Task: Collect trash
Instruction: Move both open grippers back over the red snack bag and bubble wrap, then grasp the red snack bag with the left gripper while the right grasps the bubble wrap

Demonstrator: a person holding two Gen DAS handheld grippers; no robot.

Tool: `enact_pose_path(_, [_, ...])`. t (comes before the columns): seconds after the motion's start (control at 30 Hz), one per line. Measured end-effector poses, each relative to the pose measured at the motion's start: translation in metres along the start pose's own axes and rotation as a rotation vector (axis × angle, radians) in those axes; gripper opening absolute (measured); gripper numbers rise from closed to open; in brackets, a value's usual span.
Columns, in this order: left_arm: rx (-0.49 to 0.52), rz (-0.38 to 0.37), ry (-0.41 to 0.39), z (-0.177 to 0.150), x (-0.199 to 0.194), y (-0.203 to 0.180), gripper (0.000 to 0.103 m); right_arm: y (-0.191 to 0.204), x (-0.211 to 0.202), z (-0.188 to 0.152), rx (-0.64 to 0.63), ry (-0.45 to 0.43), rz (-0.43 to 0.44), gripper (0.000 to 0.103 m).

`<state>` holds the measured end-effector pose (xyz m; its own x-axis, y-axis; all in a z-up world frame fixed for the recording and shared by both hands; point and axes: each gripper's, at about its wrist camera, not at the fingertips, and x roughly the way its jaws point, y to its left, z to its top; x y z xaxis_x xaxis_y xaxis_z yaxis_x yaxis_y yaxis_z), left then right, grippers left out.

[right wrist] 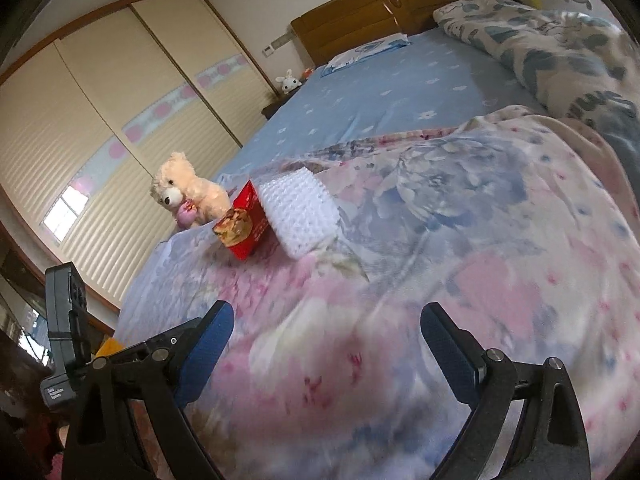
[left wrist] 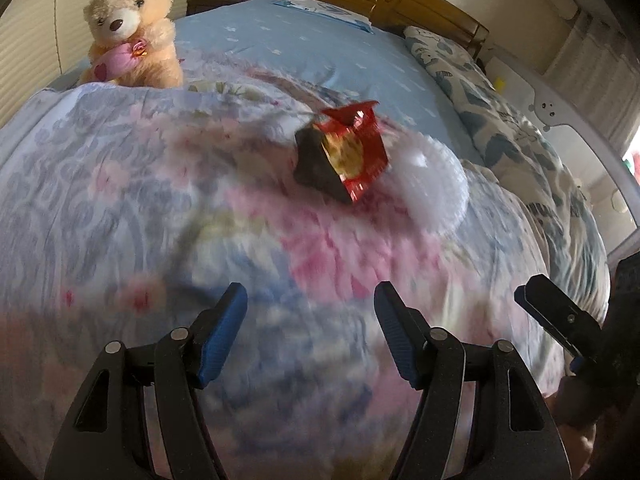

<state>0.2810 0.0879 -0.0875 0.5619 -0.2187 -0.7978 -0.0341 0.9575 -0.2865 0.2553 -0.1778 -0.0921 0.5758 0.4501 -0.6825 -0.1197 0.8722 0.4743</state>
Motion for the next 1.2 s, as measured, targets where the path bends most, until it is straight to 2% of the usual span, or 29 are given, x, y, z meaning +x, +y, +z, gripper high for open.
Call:
enact_pose_path(0.13, [0.001, 0.007, -0.009, 0.020, 0.013, 0.003, 0.068, 0.001, 0.018, 0.014, 0.008, -0.006, 0.053, 0.095])
enact_pose_path(0.3, [-0.004, -0.003, -0.013, 0.043, 0.029, 0.007, 0.069, 0.003, 0.042, 0.027, 0.011, 0.011, 0.060, 0.094])
enact_pose_path(0.47, [-0.008, -0.036, -0.014, 0.061, 0.040, 0.008, 0.069, 0.002, 0.062, 0.038, 0.024, 0.033, 0.058, 0.087])
enact_pose_path(0.57, [-0.001, -0.045, -0.032, 0.068, 0.044, 0.005, 0.069, 0.001, 0.070, 0.045, 0.024, 0.044, 0.050, 0.078])
enact_pose_path(0.63, [0.020, -0.056, -0.049, 0.072, 0.046, -0.001, 0.068, -0.001, 0.075, 0.048, 0.029, 0.056, 0.048, 0.061])
enact_pose_path(0.7, [0.046, -0.055, -0.059, 0.073, 0.049, -0.007, 0.060, -0.002, 0.079, 0.049, 0.034, 0.071, 0.057, 0.050])
enact_pose_path(0.77, [0.076, -0.063, -0.047, 0.073, 0.054, -0.013, 0.028, 0.000, 0.079, 0.048, 0.030, 0.071, 0.062, 0.042])
enact_pose_path(0.83, [0.092, -0.074, -0.039, 0.071, 0.056, -0.017, 0.018, -0.001, 0.075, 0.047, 0.034, 0.060, 0.071, 0.032])
enact_pose_path(0.87, [0.111, -0.071, -0.046, 0.071, 0.054, -0.020, 0.014, -0.002, 0.073, 0.046, 0.038, 0.060, 0.070, 0.031])
enact_pose_path(0.97, [0.141, -0.077, -0.051, 0.066, 0.049, -0.027, 0.008, -0.005, 0.065, 0.040, 0.049, 0.057, 0.069, 0.026])
enact_pose_path(1.2, [0.138, -0.100, -0.071, 0.036, 0.019, -0.039, 0.007, -0.007, 0.025, 0.018, 0.069, 0.014, 0.057, 0.022])
